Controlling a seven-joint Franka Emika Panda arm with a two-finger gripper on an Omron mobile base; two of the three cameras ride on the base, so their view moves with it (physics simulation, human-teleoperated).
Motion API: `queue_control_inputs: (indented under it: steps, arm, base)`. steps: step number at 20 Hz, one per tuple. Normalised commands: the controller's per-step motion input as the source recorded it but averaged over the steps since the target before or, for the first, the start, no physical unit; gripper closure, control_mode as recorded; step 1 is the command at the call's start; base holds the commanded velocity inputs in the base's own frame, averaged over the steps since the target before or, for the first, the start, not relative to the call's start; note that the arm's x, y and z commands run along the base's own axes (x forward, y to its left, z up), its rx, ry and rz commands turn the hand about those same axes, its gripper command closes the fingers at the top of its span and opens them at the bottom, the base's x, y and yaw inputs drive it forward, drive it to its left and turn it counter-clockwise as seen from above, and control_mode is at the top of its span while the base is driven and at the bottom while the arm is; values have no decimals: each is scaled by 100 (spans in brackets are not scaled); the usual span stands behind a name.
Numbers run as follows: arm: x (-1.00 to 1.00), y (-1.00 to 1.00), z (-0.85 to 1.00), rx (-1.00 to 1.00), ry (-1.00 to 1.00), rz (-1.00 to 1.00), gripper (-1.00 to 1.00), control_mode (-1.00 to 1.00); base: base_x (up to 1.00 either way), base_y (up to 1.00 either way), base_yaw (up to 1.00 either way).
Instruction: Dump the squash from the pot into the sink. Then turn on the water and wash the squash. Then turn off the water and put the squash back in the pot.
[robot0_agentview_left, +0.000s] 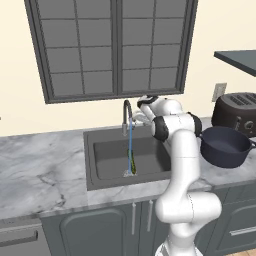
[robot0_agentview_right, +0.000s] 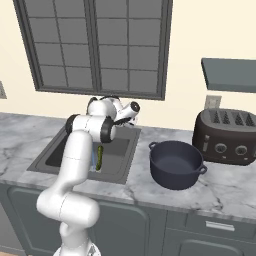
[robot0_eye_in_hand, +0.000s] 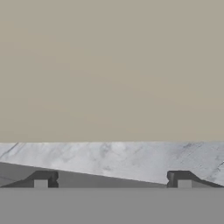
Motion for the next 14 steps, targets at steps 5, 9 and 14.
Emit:
queue_control_inputs:
  steps: [5,9,14]
  arm:
    - [0,-34,0,0,0,-5,-100,-100]
    - [-5,-31,-1,0,0,-4,-100,-100]
    - [-37,-4,-16,0,0,0,-100,-100]
  base:
    - [0,0,0]
    - [0,0,0]
    - [0,0,0]
